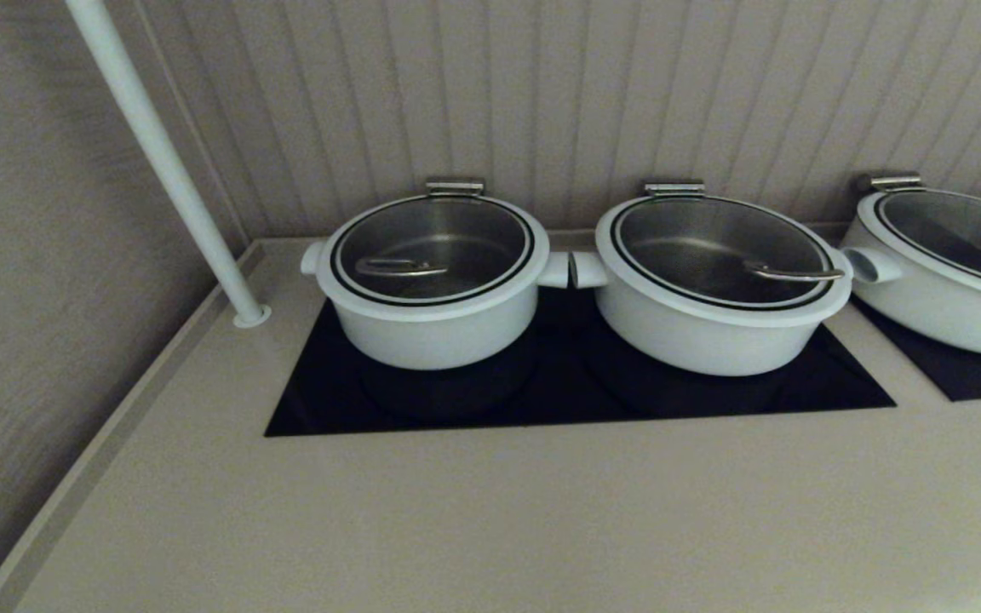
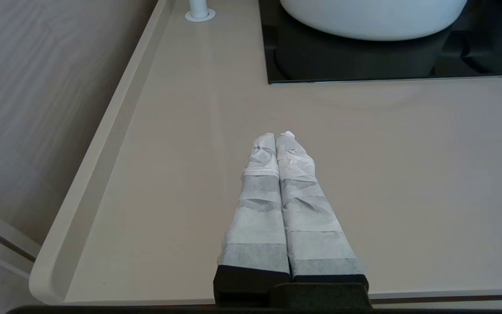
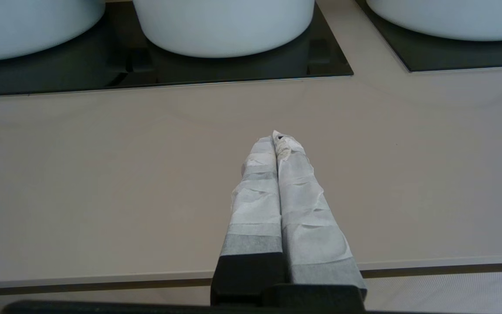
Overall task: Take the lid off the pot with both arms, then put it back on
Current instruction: Open the food pot lid a small opening with the left arm
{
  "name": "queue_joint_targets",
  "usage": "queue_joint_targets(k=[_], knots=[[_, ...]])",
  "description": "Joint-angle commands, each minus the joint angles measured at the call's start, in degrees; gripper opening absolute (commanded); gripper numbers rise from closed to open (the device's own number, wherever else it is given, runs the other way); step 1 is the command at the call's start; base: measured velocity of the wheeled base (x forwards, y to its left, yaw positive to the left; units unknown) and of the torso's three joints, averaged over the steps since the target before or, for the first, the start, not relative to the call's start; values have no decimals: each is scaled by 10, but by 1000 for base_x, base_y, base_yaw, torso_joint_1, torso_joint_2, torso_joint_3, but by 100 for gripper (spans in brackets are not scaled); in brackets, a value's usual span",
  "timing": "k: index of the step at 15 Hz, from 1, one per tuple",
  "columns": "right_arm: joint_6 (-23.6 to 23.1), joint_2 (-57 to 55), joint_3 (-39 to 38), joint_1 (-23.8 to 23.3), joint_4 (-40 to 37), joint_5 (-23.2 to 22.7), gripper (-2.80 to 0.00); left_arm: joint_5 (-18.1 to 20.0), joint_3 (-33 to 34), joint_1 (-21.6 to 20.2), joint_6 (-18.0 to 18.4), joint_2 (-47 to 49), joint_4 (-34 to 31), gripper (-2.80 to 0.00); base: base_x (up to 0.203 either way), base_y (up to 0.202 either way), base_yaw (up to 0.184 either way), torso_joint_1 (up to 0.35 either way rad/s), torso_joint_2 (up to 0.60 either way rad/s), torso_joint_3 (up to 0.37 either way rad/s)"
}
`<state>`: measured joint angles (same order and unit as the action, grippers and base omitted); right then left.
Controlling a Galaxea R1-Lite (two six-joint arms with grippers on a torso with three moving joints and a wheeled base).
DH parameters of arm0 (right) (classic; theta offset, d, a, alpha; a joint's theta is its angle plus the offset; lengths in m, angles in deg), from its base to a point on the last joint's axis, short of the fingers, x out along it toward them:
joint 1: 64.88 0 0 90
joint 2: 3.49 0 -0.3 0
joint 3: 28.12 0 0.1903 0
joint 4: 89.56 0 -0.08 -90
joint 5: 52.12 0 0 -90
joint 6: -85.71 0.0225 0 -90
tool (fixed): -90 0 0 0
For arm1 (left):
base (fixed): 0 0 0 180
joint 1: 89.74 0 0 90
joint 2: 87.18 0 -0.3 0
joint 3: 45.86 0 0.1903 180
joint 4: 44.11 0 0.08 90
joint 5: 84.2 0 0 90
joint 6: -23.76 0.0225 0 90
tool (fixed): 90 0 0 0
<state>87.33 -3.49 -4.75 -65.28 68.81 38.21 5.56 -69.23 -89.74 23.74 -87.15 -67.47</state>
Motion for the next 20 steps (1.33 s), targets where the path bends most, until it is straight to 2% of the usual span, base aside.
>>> queue_joint_targets(k=[1,8,10,14,17,20], knots=[[0,0,0,0,0,0,-280,0,0,0,0,0,0,-280,0,0,0,0,0,0],[0,0,0,0,0,0,-280,3,0,0,9,0,0,-280,0,0,0,0,0,0],[0,0,0,0,0,0,-280,3,0,0,28,0,-2,-280,0,0,0,0,0,0],[0,0,0,0,0,0,-280,3,0,0,34,0,-3,-280,0,0,0,0,0,0],[0,0,0,0,0,0,-280,4,0,0,76,0,20,-280,0,0,0,0,0,0],[0,0,0,0,0,0,-280,6,0,0,87,0,28,-280,0,0,0,0,0,0]])
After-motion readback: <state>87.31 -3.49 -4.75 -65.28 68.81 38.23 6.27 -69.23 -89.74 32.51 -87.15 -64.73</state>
